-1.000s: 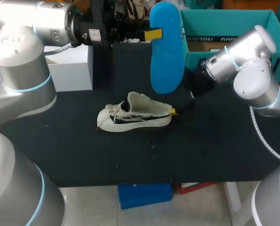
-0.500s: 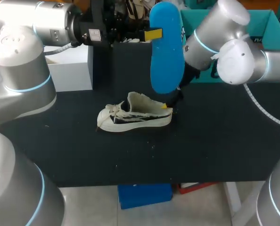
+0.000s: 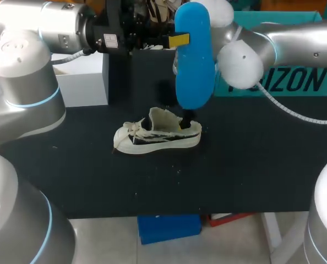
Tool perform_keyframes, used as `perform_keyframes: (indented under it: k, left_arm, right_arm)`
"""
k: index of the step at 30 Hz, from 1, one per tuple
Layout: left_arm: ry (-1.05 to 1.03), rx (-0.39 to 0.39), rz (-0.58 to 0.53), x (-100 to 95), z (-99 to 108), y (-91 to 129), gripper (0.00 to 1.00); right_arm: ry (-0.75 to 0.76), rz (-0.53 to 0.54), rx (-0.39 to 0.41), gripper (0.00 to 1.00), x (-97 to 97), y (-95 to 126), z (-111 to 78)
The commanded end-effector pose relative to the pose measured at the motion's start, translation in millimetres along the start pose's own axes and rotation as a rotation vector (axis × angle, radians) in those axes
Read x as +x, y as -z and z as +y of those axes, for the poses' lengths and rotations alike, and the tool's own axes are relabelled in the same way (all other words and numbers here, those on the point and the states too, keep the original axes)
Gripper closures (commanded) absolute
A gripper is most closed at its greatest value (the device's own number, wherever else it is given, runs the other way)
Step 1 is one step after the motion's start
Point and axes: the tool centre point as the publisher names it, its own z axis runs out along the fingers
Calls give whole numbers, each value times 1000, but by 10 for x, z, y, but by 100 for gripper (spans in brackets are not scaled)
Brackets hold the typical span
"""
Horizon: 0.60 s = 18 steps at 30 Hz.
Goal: Take the shoe out of the shoebox, open the shoe tongue, remove and reinsert the insole, then place the shoe into the shoebox
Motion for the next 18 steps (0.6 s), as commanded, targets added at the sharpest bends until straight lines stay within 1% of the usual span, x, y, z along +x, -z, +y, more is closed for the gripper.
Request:
perform_keyframes:
  k: [1,2,4,6,9,10,11,18]
  left_arm:
    - [-3,3,-6,3,12,-20,100]
    - [-3,3,-6,3,12,-20,100]
    - [-3,3,-6,3,12,-20,100]
    - [-3,3,-6,3,12,-20,100]
    - [-3,3,-6,3,12,-20,100]
    - [-3,3,-6,3,12,-20,100]
    - [-3,3,-6,3,12,-20,100]
    - [-3,3,-6,3,12,-20,100]
  right_arm:
    - [2,19,374,6,-89,-30,109]
    - [3,21,373,6,-94,-35,120]
    - [6,27,373,4,-105,-53,152]
    - [7,31,369,4,-113,-66,180]
    - [9,39,363,8,-123,-92,231]
    - [9,42,361,8,-124,-98,240]
    - [9,44,358,10,-124,-107,257]
    - [7,55,335,9,-121,-138,300]
